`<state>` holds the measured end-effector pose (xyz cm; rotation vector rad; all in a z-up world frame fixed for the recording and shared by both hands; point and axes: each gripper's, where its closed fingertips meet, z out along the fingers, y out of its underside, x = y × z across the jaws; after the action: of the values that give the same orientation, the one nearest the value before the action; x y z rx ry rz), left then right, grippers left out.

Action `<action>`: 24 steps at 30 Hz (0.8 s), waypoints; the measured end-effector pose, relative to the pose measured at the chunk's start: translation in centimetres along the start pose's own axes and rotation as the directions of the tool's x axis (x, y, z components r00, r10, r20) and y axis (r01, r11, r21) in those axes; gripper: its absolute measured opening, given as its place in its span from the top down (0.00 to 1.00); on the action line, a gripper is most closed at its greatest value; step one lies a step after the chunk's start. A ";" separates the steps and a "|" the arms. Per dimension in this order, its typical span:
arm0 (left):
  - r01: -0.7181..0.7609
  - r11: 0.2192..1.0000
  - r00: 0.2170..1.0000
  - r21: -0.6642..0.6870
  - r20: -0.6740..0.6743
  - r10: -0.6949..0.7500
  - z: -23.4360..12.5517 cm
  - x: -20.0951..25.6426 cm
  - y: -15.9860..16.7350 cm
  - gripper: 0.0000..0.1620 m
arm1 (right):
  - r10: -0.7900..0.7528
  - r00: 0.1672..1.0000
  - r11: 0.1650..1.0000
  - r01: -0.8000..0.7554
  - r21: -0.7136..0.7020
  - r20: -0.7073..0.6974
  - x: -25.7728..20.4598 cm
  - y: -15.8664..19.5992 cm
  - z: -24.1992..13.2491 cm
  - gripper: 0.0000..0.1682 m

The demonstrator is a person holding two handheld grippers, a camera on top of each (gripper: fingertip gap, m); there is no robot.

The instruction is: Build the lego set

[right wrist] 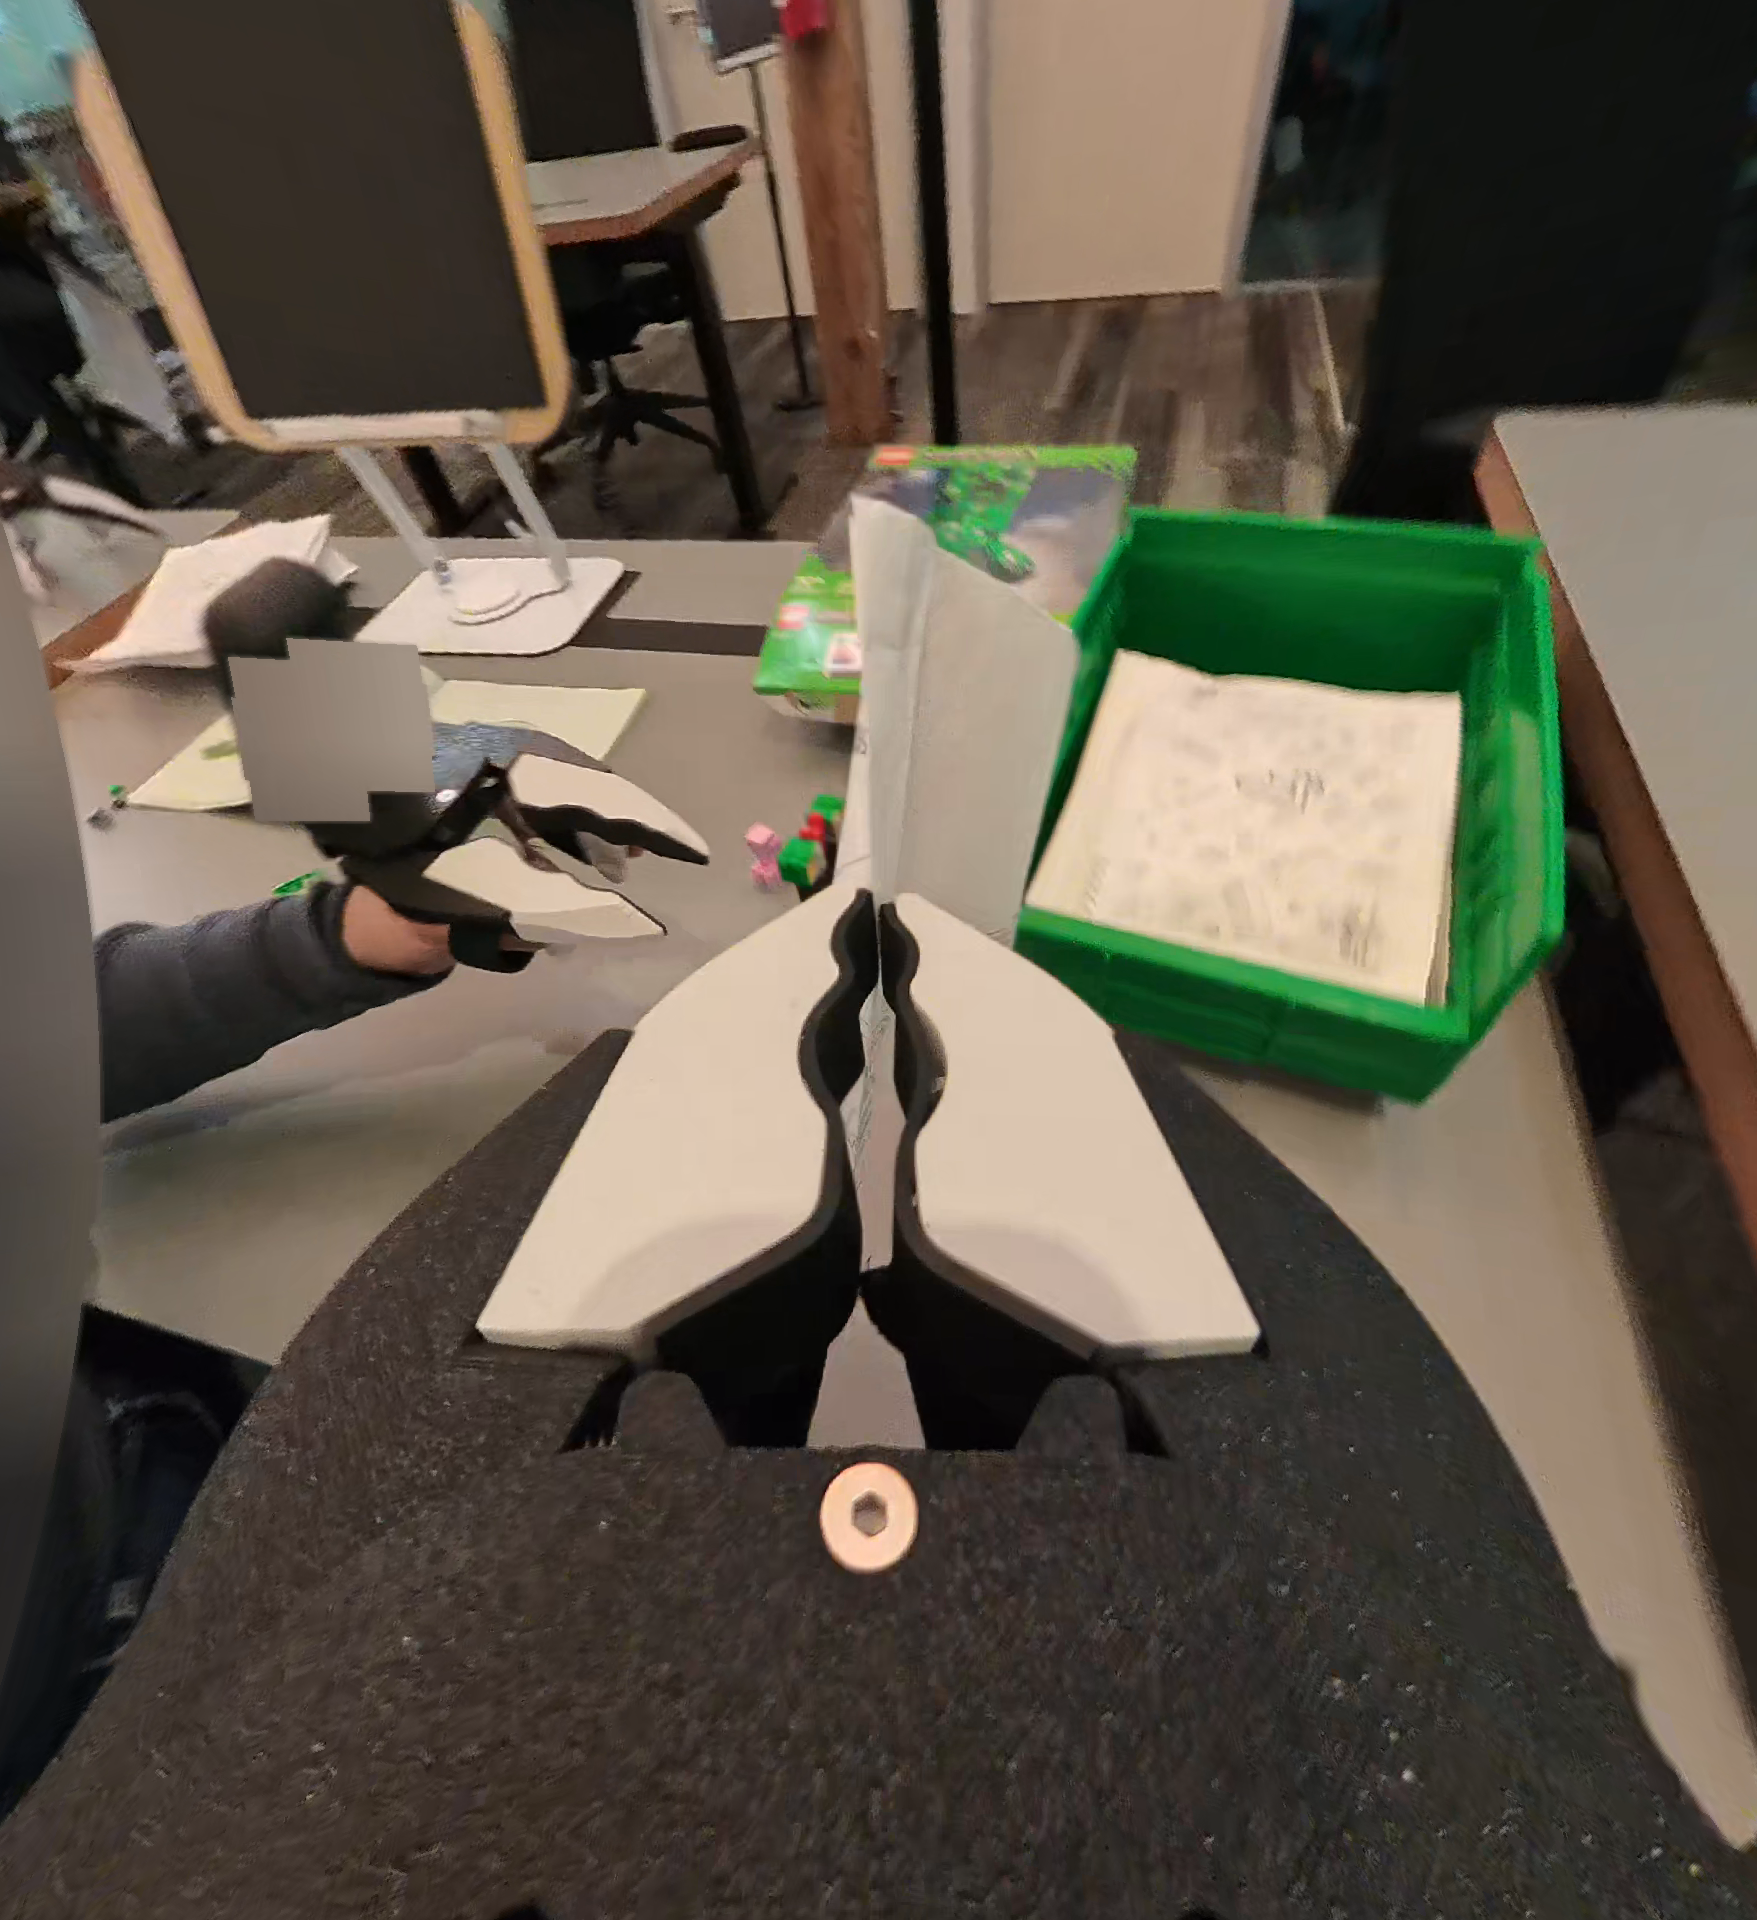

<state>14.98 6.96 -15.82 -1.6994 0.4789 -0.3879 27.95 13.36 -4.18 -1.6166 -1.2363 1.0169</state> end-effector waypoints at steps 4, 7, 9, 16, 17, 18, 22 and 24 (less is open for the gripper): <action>0.127 0.981 0.987 0.147 -0.116 -0.110 -1.4 -1.7 -4.5 0.64 | -0.124 0.986 0.992 0.122 0.028 0.108 -2.2 -4.4 0.1 1.00; 0.215 0.956 0.966 0.201 -0.187 -0.178 -3.0 -3.5 -7.0 0.58 | -0.215 0.955 0.977 0.207 0.058 0.202 -4.1 -5.9 0.6 1.00; 0.266 0.943 0.922 0.200 -0.338 -0.189 -4.4 -2.8 -8.1 0.76 | -0.237 0.948 0.971 0.228 0.066 0.211 -4.5 -6.3 1.2 1.00; 0.095 0.958 0.958 0.271 -0.286 -0.014 -9.2 -3.3 -9.6 1.00 | -0.374 0.921 0.924 0.359 0.136 0.108 -5.4 -7.0 4.2 1.00; 0.035 0.960 0.965 0.278 -0.259 0.040 -9.9 -3.2 -9.8 1.00 | -0.424 0.903 0.899 0.411 0.149 0.069 -5.6 -7.0 4.7 1.00; -0.019 0.959 0.966 0.282 -0.243 0.090 -10.6 -3.0 -10.2 1.00 | -0.467 0.883 0.874 0.454 0.170 0.040 -6.1 -7.1 5.2 1.00; -0.216 0.962 0.963 0.168 -0.123 0.238 -13.0 -4.4 -9.5 1.00 | -0.549 0.829 0.823 0.516 0.238 0.102 -9.3 -5.1 8.9 1.00; -0.254 0.959 0.959 0.125 -0.094 0.267 -14.9 -5.1 -9.0 1.00 | -0.589 0.807 0.791 0.565 0.235 0.044 -9.2 -4.5 9.9 1.00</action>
<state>3.93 -1.59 -4.31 -1.4882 0.7403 -0.3104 15.60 6.45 -2.13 -0.9210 -1.5177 0.8115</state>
